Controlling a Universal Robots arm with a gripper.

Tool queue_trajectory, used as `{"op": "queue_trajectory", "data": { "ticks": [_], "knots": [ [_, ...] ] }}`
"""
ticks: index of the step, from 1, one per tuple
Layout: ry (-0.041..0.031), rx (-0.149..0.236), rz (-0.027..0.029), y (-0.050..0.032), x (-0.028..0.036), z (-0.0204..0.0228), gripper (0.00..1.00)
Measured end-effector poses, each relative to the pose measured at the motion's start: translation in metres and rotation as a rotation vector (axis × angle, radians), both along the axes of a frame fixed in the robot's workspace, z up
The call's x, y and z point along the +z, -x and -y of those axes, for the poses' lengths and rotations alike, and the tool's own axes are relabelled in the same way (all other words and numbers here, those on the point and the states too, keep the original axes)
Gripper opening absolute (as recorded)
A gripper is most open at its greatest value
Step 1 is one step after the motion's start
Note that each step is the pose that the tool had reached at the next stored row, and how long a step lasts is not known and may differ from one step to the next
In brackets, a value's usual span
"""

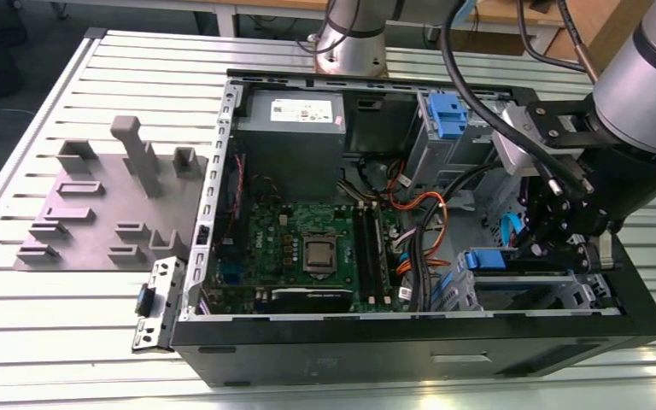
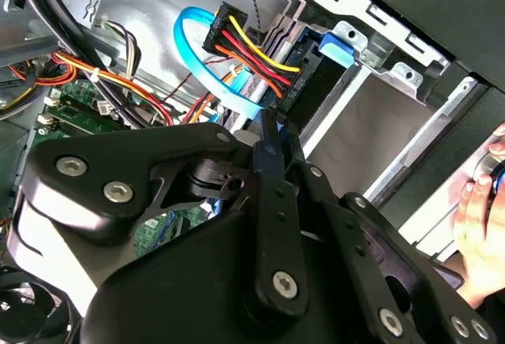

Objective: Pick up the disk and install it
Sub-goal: 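Insert the second disk wire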

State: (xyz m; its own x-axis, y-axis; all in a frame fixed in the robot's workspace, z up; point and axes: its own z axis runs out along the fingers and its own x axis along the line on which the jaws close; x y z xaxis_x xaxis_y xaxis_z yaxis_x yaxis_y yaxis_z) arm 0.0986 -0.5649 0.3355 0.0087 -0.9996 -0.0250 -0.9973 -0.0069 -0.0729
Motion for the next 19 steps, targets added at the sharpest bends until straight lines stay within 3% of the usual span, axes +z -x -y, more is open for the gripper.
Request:
{"op": "queue_trajectory", "data": {
  "ticks": [3, 8, 19],
  "knots": [
    [-0.0013, 0.000, 0.0000, 0.0000, 0.0014, 0.0000, 0.16],
    [-0.0241, 0.000, 0.0001, 0.0000, 0.0008, 0.0014, 0.16],
    [-0.0247, 0.000, 0.0000, 0.0000, -0.0028, 0.0028, 0.16]
  ]
}}
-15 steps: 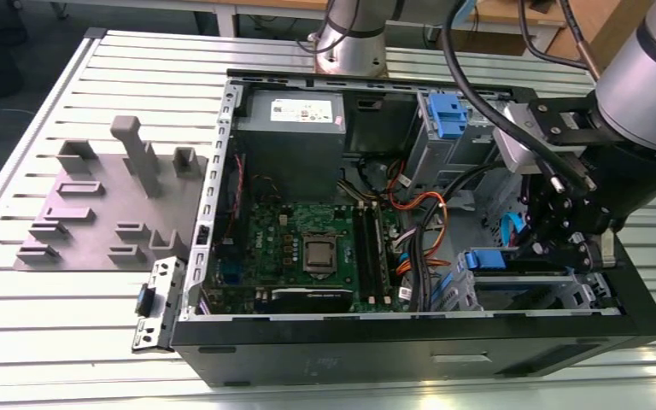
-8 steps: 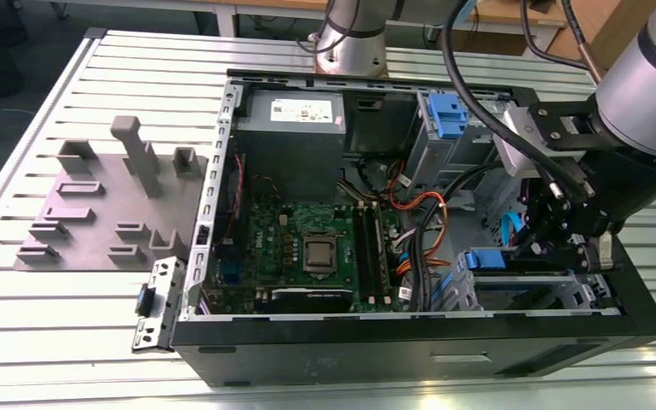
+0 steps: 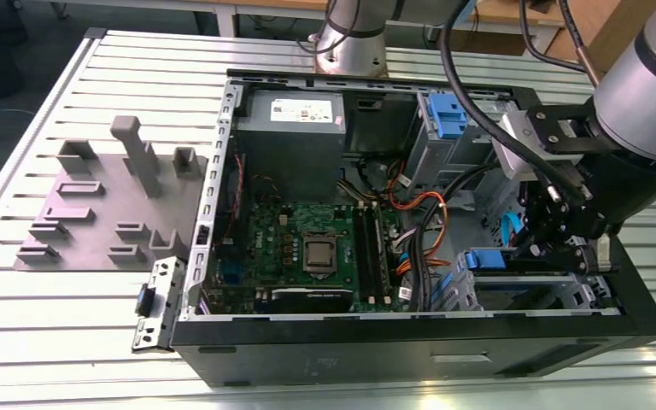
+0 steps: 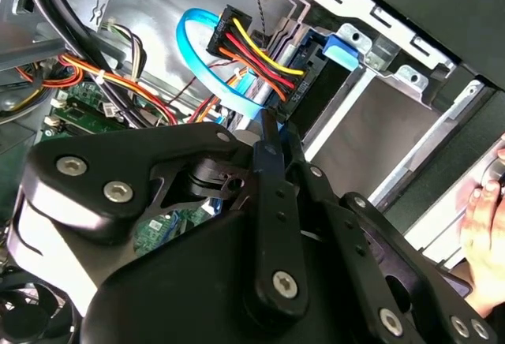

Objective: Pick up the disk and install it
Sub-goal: 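Insert the second disk wire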

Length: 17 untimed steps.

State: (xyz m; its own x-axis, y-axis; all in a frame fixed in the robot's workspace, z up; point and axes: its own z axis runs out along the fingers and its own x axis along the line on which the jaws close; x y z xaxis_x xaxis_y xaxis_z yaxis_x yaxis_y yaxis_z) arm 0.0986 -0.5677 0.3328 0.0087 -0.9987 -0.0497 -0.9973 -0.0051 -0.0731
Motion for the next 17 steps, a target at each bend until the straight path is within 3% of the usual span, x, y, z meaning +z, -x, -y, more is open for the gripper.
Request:
{"op": "queue_trajectory", "data": {
  "ticks": [12, 13, 14, 17],
  "knots": [
    [-0.0002, 0.000, 0.0000, 0.0000, -0.0034, 0.0005, 0.17],
    [-0.0003, 0.000, 0.0000, 0.0000, -0.0029, 0.0005, 0.17],
    [-0.0004, 0.000, 0.0000, 0.0000, -0.0016, 0.0005, 0.24],
    [-0.0001, 0.000, -0.0001, 0.0000, 0.0053, 0.0005, 0.24]
  ]
}}
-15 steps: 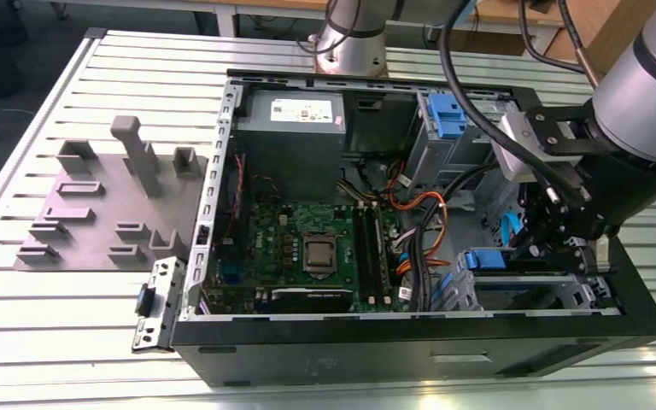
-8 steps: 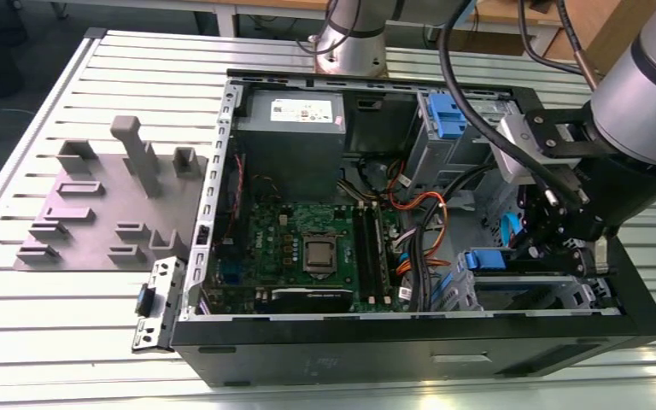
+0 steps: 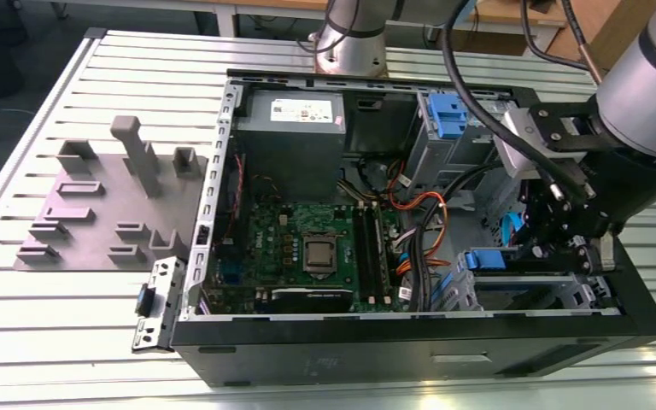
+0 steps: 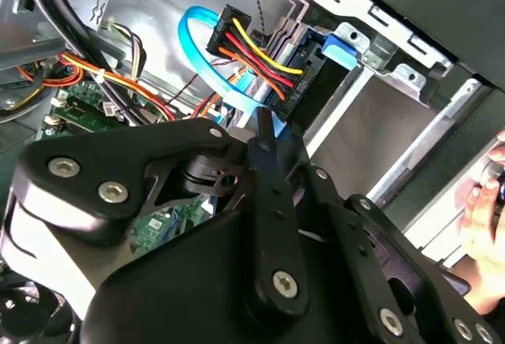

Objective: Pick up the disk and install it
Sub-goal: 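Insert the second disk wire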

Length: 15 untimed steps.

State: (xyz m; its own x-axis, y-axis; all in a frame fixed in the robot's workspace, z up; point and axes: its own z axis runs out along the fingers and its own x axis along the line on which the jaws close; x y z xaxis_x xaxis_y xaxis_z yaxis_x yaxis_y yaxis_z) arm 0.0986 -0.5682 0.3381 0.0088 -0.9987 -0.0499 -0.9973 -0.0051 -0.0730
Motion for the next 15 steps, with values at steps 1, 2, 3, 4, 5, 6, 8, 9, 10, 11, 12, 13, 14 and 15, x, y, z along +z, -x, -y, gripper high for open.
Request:
{"op": "queue_trajectory", "data": {
  "ticks": [1, 2, 3, 4, 5, 6, 8, 9, 10, 11, 12, 13, 14, 15],
  "knots": [
    [0.0001, 0.000, 0.0000, 0.0000, 0.0023, 0.0000, 0.24],
    [0.0000, 0.000, 0.0000, 0.0000, 0.0045, 0.0000, 0.24],
    [0.0000, 0.000, -0.0001, 0.0000, 0.0060, 0.0000, 0.24],
    [0.0000, 0.000, -0.0001, 0.0000, 0.0065, 0.0000, 0.24],
    [-0.0002, 0.000, 0.0000, 0.0000, 0.0065, 0.0000, 0.22],
    [-0.0003, 0.000, 0.0000, 0.0000, 0.0065, 0.0000, 0.16],
    [-0.0001, 0.000, 0.0000, 0.0000, 0.0066, 0.0000, 0.11],
    [0.0000, 0.000, -0.0001, 0.0000, 0.0068, 0.0000, 0.11],
    [-0.0001, 0.000, 0.0000, 0.0000, 0.0067, 0.0000, 0.11],
    [0.0000, 0.000, 0.0000, 0.0000, 0.0068, 0.0000, 0.11],
    [-0.0001, 0.000, -0.0001, 0.0000, 0.0068, 0.0000, 0.11],
    [0.0000, 0.000, 0.0000, 0.0000, 0.0068, 0.0000, 0.11],
    [0.0000, 0.000, -0.0001, 0.0000, 0.0069, 0.0000, 0.11],
    [0.0000, 0.000, 0.0000, 0.0000, 0.0071, 0.0000, 0.11]
  ]
}}
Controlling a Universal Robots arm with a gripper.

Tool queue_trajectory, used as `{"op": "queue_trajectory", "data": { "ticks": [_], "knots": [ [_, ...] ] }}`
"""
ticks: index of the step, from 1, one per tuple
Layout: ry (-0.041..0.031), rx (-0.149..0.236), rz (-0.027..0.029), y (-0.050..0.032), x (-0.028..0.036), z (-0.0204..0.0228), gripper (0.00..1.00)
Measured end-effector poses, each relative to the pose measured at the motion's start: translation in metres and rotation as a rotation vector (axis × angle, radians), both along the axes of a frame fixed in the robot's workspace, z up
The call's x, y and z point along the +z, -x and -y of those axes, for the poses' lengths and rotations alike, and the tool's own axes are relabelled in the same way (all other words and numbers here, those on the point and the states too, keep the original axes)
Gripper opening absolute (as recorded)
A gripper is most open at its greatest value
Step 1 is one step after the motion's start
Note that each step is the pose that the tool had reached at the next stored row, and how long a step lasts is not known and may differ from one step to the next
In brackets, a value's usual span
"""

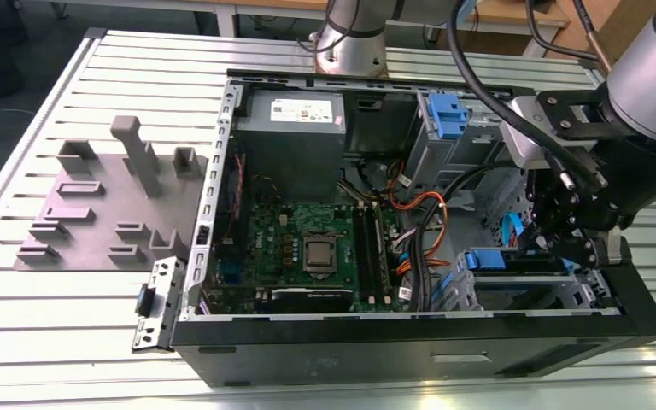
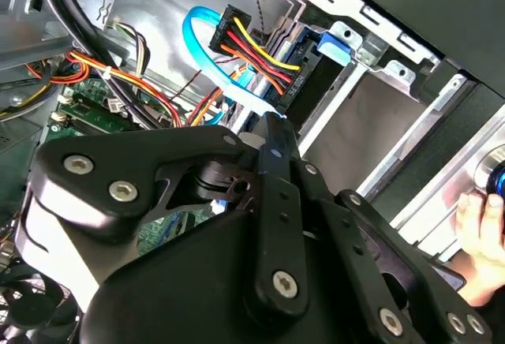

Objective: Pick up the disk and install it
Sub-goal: 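Insert the second disk wire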

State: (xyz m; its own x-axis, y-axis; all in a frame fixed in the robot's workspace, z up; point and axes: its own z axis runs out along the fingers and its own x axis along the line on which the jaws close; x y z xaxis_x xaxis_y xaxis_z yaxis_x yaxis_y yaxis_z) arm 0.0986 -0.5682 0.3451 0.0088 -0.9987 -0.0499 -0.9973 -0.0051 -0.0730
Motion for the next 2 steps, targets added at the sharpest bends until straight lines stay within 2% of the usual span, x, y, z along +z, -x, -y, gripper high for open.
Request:
{"op": "queue_trajectory", "data": {
  "ticks": [2],
  "knots": [
    [0.0000, 0.000, 0.0000, 0.0000, 0.0001, 0.0000, 0.11]
  ]
}}
